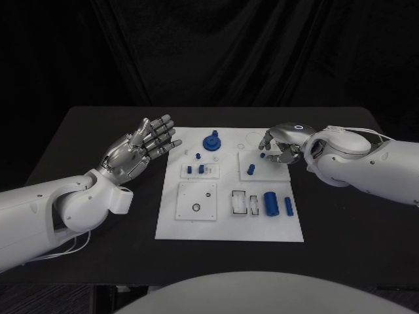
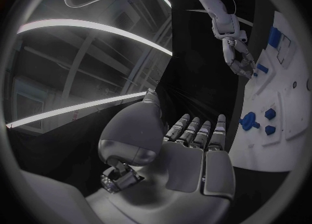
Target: Assemble the parts on the task board
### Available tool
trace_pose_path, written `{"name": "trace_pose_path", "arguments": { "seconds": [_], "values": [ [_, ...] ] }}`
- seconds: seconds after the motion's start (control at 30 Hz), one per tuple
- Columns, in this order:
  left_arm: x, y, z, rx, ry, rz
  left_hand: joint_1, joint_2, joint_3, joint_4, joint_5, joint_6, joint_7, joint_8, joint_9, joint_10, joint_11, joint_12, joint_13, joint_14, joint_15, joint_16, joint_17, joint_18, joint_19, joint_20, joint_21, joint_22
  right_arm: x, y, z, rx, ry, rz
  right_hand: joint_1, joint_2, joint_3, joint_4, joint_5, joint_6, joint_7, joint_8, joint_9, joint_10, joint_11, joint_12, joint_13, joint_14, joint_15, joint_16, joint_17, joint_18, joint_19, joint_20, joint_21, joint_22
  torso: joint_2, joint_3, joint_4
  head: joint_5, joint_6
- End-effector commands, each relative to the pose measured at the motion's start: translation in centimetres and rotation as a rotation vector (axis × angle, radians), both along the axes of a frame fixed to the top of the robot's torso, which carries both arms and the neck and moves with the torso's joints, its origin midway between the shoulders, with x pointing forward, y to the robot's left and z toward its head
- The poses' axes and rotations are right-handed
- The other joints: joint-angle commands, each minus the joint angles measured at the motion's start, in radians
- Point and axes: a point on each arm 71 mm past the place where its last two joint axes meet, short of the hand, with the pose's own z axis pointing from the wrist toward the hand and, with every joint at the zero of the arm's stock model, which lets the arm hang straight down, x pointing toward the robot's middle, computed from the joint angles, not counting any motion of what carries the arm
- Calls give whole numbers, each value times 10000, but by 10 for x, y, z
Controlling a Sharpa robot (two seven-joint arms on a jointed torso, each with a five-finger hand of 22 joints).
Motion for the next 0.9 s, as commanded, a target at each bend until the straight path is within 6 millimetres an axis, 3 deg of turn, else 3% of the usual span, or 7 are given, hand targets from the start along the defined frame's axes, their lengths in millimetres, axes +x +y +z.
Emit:
{"name": "trace_pose_path", "arguments": {
  "seconds": [0.03, 0.17, 0.37, 0.6, 0.8, 0.9],
  "values": [
    [-1, 3, 11, -1440, -769, 318, -161, 93, -475, -269, -114, -319, -563, -63, -38, -184, 88, -247, -22, -34, 195, -72, -8, -55, 101, 155, -160, -189, 0, 1, 0, 177, -222, 90, -69, -9, -22, 61, -21, 83, -16, 37, 15, 89, -18, -68, -25, -68, 21, -45, -16, 67, -61, 28, -35, 565, 1, 9, -3, -8, 1],
    [0, 3, 10, -1450, -775, 326, -142, 307, -456, -457, -38, -264, -538, -50, -29, -144, 111, -158, -9, 6, 235, -20, 5, -74, 123, 172, -185, -224, 1, 3, -3, 252, -185, 128, -109, 33, -11, 108, 67, 145, -28, 72, 30, 162, -29, -106, -109, -78, 13, -52, -64, 69, -66, 22, -61, 557, 5, 1, 3, -3, 1],
    [1, 3, 9, -1418, -750, 316, -140, 607, -489, -1051, 748, -225, -504, -46, -28, -94, 255, 31, 5, 79, 339, 108, 28, -143, 191, 214, -234, -327, 1, 6, -7, 346, -132, 167, -61, 107, 50, 76, 394, 569, -14, 306, 144, 398, -87, -186, -334, -41, -44, 0, -122, 63, -17, -25, -30, 575, 7, 5, -7, -4, 1],
    [2, 3, 8, -1333, -701, 322, -98, 717, -432, -1278, 903, -184, -517, -38, -22, -79, 278, 100, 11, 106, 373, 160, 37, -161, 218, 230, -247, -360, 2, 8, -10, 409, -175, 185, -20, 223, -6, -25, 554, 1135, -116, 711, 443, 596, -153, -258, -545, -71, -97, 0, -254, 72, -28, -79, -78, 573, 7, 5, 2, -7, 1],
    [3, 4, 7, -1287, -685, 338, -89, 744, -415, -1362, 951, -101, -477, -20, -9, -68, 301, 139, 15, 103, 376, 164, 36, -170, 225, 224, -253, -377, 4, 8, -11, 417, -229, 200, 42, 314, -37, -131, 794, 1251, -155, 914, 631, 725, -191, -292, -658, -79, -142, 3, -320, 68, -14, -117, -56, 584, 7, 2, 1, -16, 1],
    [4, 4, 7, -1274, -692, 358, -124, 738, -438, -1465, 986, -31, -421, -4, 1, -58, 319, 169, 16, 53, 268, 116, 20, -158, 222, 130, -267, -405, 4, 8, -11, 408, -230, 202, 85, 368, -63, -212, 917, 1342, -177, 1070, 772, 847, -230, -297, -723, -70, -172, 9, -358, 66, 14, -152, -7, 599, 10, 4, 11, -13, 1]
  ]
}}
